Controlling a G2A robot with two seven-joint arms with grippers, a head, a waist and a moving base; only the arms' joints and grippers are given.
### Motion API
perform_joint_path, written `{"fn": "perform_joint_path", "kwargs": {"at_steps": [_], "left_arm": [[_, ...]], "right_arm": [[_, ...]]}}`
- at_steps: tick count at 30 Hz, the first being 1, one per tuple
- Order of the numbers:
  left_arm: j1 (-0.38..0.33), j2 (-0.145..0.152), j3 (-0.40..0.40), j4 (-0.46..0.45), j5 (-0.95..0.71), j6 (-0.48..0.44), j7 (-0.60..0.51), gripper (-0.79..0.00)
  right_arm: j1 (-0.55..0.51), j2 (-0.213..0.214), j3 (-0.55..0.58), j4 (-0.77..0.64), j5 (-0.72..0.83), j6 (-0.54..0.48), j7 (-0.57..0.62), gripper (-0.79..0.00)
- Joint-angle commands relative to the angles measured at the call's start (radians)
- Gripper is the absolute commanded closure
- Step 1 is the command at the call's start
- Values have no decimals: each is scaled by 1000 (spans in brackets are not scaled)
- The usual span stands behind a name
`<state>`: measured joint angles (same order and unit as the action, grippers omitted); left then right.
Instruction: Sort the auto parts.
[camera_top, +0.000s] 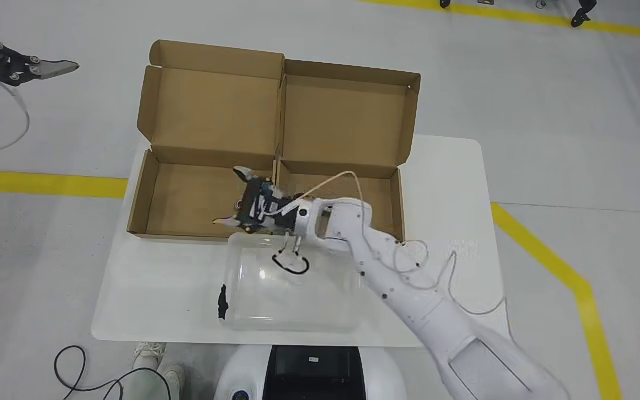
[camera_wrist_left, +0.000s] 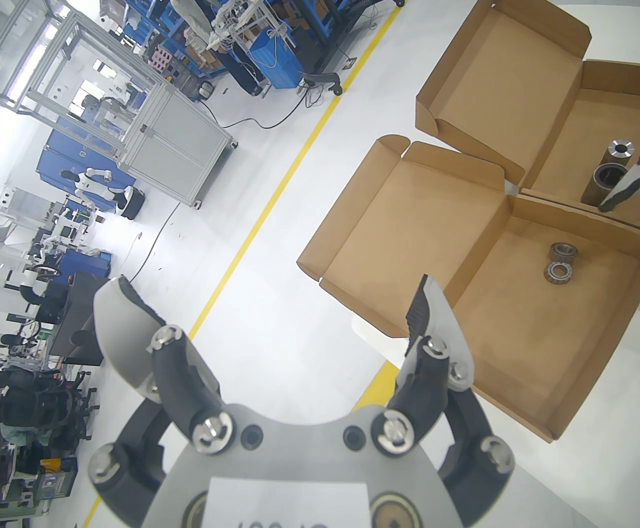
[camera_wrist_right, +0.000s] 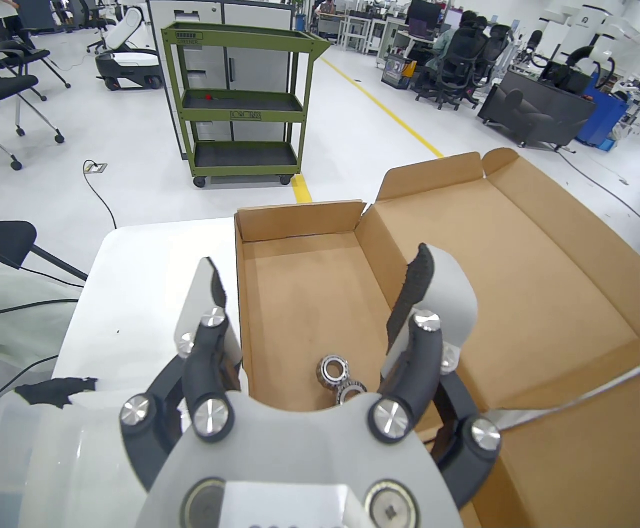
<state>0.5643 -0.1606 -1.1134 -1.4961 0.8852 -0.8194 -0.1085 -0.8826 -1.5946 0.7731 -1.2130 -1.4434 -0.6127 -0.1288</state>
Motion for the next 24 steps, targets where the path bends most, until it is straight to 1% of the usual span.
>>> {"fn": "perform_joint_path", "kwargs": {"at_steps": [1,5,11,18,24], "left_arm": [[0,0,0,0,0,0,0,-785],[0,0,0,0,0,0,0,-785],[0,0,0,0,0,0,0,-785],[0,0,0,0,0,0,0,-785],[0,0,0,0,0,0,0,-785]], "right_arm": [[-59,24,50,-80,-12,-16,28,-785],[-169,63,136,-221,-34,-49,73,-785],[-286,102,236,-350,-63,-64,93,-785],[-408,136,331,-478,-102,-32,115,-785],[-540,163,418,-608,-137,8,93,-785]]}}
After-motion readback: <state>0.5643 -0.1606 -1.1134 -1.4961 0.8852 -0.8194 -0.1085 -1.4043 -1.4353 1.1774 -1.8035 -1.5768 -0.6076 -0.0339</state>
